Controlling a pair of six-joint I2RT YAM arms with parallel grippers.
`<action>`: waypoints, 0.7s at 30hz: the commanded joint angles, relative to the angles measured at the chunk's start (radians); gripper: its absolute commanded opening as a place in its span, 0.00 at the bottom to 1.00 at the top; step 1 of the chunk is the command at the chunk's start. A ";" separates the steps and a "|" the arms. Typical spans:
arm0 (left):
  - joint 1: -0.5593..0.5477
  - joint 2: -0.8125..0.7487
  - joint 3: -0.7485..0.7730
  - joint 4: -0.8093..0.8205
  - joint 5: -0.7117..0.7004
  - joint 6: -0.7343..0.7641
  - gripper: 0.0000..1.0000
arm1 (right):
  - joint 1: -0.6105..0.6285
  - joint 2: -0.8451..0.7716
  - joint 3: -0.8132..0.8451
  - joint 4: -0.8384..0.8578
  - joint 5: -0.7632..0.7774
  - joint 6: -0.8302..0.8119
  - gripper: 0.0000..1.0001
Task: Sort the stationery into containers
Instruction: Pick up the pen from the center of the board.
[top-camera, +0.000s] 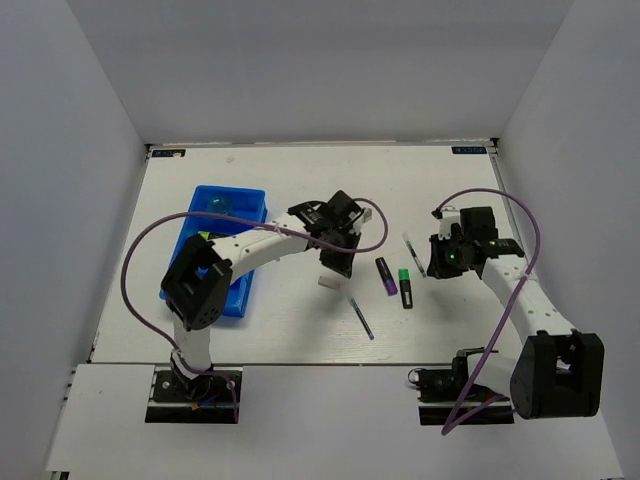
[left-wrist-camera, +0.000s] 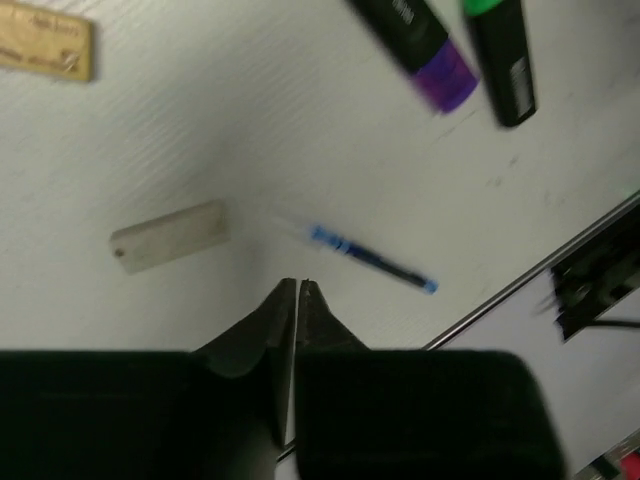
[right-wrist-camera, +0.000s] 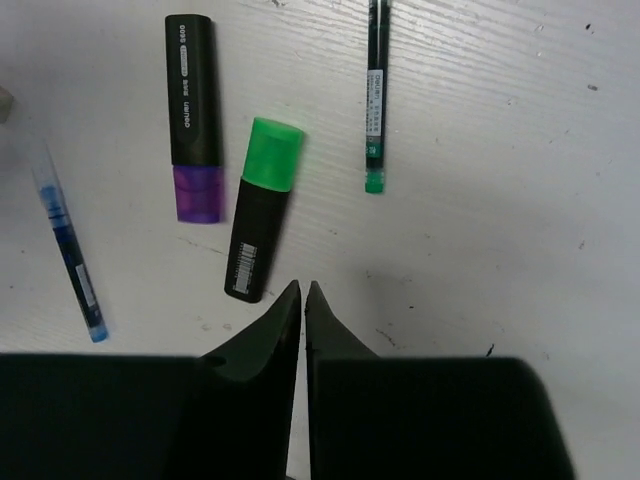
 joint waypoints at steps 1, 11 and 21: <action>-0.013 0.025 0.111 0.024 -0.076 -0.048 0.19 | 0.024 0.005 0.016 0.044 0.021 0.051 0.09; -0.010 -0.267 -0.166 0.080 -0.200 -0.085 0.76 | 0.190 0.186 0.033 0.061 0.080 0.062 0.35; -0.008 -0.689 -0.427 0.003 -0.323 -0.077 0.79 | 0.279 0.327 0.071 0.090 0.281 0.116 0.42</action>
